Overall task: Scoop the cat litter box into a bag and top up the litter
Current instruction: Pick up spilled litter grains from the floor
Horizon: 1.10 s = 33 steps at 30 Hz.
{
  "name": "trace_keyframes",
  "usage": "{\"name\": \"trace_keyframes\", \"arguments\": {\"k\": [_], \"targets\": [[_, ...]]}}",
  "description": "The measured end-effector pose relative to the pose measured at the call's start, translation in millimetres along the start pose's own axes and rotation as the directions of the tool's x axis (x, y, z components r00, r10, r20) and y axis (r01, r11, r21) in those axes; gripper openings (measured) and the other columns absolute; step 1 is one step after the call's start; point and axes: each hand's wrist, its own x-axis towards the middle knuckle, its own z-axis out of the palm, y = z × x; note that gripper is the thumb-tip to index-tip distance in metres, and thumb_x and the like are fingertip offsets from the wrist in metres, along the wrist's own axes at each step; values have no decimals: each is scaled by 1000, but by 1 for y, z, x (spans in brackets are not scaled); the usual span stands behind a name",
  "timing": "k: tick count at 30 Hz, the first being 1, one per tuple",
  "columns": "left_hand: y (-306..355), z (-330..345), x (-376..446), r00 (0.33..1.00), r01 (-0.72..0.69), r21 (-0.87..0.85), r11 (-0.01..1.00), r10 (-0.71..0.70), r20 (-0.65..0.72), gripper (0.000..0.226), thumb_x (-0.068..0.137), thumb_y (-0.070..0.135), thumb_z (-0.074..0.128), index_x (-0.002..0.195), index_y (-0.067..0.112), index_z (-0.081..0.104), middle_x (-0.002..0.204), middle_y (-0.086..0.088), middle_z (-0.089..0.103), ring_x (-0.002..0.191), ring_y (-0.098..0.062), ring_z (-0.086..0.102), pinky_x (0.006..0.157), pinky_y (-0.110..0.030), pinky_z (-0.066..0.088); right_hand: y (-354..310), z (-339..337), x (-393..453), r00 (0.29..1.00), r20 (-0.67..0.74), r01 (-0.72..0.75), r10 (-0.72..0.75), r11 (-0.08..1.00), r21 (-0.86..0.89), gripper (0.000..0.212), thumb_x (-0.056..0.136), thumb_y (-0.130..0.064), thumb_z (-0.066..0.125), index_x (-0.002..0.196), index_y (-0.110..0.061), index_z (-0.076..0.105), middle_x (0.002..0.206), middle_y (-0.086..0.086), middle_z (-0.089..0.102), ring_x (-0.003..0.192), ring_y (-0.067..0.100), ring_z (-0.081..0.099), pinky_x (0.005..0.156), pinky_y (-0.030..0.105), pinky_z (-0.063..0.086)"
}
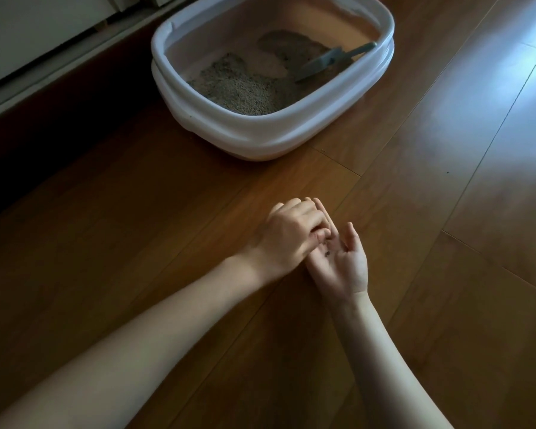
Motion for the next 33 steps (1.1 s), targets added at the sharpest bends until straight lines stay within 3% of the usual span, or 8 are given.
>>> {"name": "trace_keyframes", "arguments": {"k": [5, 8, 11, 16, 19, 23, 29, 33], "targets": [[-28, -5, -1, 967, 212, -137, 968, -228, -114, 6, 85, 13, 63, 90, 12, 65, 89, 1, 60, 81, -11, 57, 72, -25, 49, -11, 0, -3, 995, -44, 88, -85, 993, 74, 53, 102, -31, 27, 127, 5, 57, 137, 20, 51, 128, 33, 49, 110, 42, 35], [-52, 3, -6, 947, 314, 81, 946, -318, 51, 39, 84, 27, 68, 119, 12, 61, 107, -5, 55, 100, -19, 53, 86, -36, 49, -20, -1, -7, 989, -48, 143, -138, 981, 133, 50, 101, -27, 29, 124, 7, 58, 134, 21, 53, 126, 34, 50, 111, 41, 34], [-52, 17, -7, 924, 259, 264, 929, -319, 213, 72, 78, 50, 68, 135, 12, 48, 119, -5, 48, 112, -21, 42, 92, -35, 43, -24, -2, -9, 986, -54, 166, -160, 975, 148, 50, 101, -25, 29, 122, 8, 59, 134, 21, 54, 126, 34, 50, 109, 42, 35], [-50, 23, -9, 992, 75, 191, 979, -93, 88, 30, 78, 19, 75, 103, 4, 68, 95, -7, 61, 88, -24, 56, 69, -39, 54, -23, -1, -9, 985, -57, 168, -161, 976, 137, 49, 100, -24, 29, 121, 9, 59, 133, 22, 54, 126, 34, 50, 109, 42, 35], [-54, 26, -15, 994, -18, 212, 977, -5, 109, 10, 82, 3, 67, 92, 3, 68, 86, -7, 60, 80, -22, 57, 62, -36, 54, -22, 0, -10, 987, -56, 154, -148, 979, 137, 50, 101, -25, 29, 121, 9, 60, 132, 22, 55, 125, 34, 51, 108, 43, 37], [-55, 32, -19, 987, -138, 296, 945, 104, 126, 16, 90, -5, 47, 86, 3, 61, 82, -10, 55, 73, -21, 52, 61, -31, 51, -19, 2, -10, 988, -64, 150, -142, 977, 151, 51, 102, -26, 28, 120, 9, 60, 131, 23, 56, 124, 34, 51, 107, 43, 37], [-48, 36, -11, 986, -75, 357, 931, 14, 169, 32, 86, 2, 26, 77, 2, 56, 74, -16, 55, 61, -26, 54, 49, -35, 52, -17, 7, -9, 988, -88, 136, -125, 982, 132, 51, 101, -25, 28, 120, 9, 60, 130, 24, 56, 123, 35, 51, 105, 43, 38], [-40, 24, -10, 970, 35, 303, 952, -105, 220, 27, 89, -5, 29, 102, 2, 51, 104, -16, 51, 94, -25, 52, 76, -32, 51, -17, 8, -8, 986, -114, 136, -121, 982, 132, 50, 102, -26, 28, 125, 8, 56, 129, 24, 57, 124, 35, 50, 106, 43, 38]]}}
